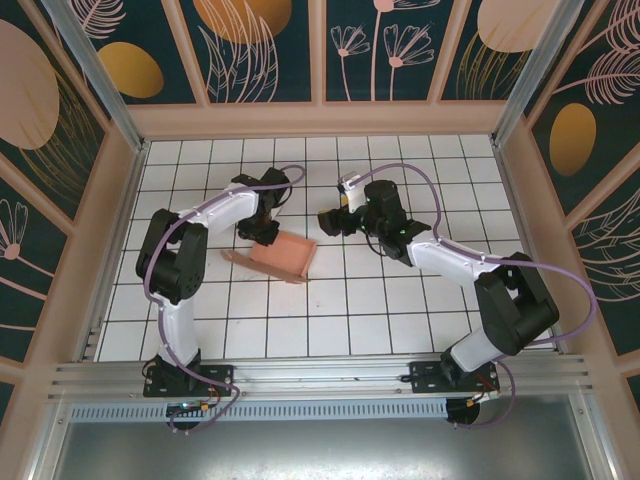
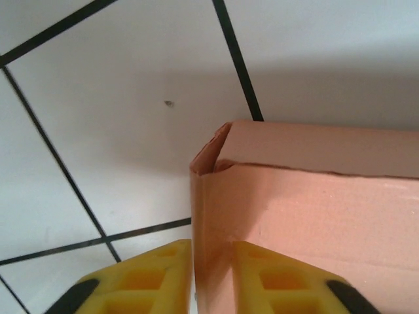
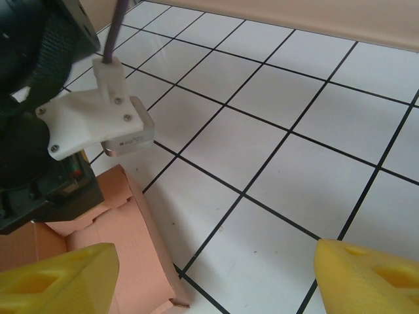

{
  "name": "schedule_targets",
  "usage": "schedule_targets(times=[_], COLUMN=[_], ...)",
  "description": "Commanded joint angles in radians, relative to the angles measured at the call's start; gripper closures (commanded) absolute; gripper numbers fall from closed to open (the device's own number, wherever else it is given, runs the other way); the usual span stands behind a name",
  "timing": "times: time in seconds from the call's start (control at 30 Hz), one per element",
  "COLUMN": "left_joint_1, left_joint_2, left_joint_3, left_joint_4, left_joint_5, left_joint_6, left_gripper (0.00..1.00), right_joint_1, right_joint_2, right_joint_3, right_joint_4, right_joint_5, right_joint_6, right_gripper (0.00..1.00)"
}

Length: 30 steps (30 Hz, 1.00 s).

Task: Fold the paper box

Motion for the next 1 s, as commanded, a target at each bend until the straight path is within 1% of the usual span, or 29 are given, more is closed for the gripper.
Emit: schedule_targets(times=[0.0, 0.13, 0.17, 0.2, 0.23, 0.27, 0.33, 0.53, 0.73, 0.77, 0.87, 0.97], left_joint_1=[-0.005, -0.005, -0.005, -0.005, -0.006, -0.005, -0.005, -0.005, -0.009, -0.011, -0.017, -0.017], left_joint_2=[0.036, 0.056, 0.063, 0.066, 0.067, 0.068, 0.073, 0.102, 0.163, 0.17, 0.18, 0.152], left_joint_3=[-0.011, -0.011, -0.013, -0.015, -0.016, -0.016, -0.012, 0.003, -0.026, -0.032, -0.039, -0.049], left_joint_4=[0.012, 0.012, 0.012, 0.012, 0.012, 0.012, 0.012, 0.005, 0.012, 0.047, 0.066, 0.099], left_joint_5=[0.013, 0.027, 0.023, 0.019, 0.015, 0.012, 0.008, -0.107, -0.174, -0.187, -0.211, -0.201], left_joint_6=[0.008, 0.016, 0.015, 0.015, 0.012, 0.009, 0.006, -0.049, -0.124, -0.137, -0.165, -0.164], left_gripper=[0.85, 0.83, 0.83, 0.89, 0.96, 1.0, 1.0, 1.0, 1.0, 1.0, 1.0, 1.0], right_joint_1=[0.004, 0.004, 0.004, 0.005, 0.005, 0.005, 0.004, 0.005, 0.005, 0.005, 0.005, 0.005], right_joint_2=[-0.004, -0.005, -0.005, -0.005, -0.005, -0.005, -0.004, 0.004, 0.0, -0.001, 0.0, -0.001], right_joint_3=[0.018, 0.01, 0.01, 0.007, 0.008, 0.007, 0.008, 0.007, -0.002, -0.002, -0.002, 0.002], right_joint_4=[0.0, -0.001, -0.001, 0.0, 0.0, 0.002, 0.002, 0.004, 0.006, 0.003, 0.002, -0.002], right_joint_5=[0.001, 0.008, 0.01, 0.012, 0.015, 0.017, 0.021, 0.028, 0.036, 0.037, 0.039, 0.04], right_joint_6=[-0.022, -0.025, -0.027, -0.029, -0.03, -0.031, -0.033, -0.035, -0.035, -0.035, -0.034, -0.031], right_gripper=[0.21, 0.21, 0.22, 0.22, 0.21, 0.21, 0.21, 0.21, 0.21, 0.21, 0.21, 0.21])
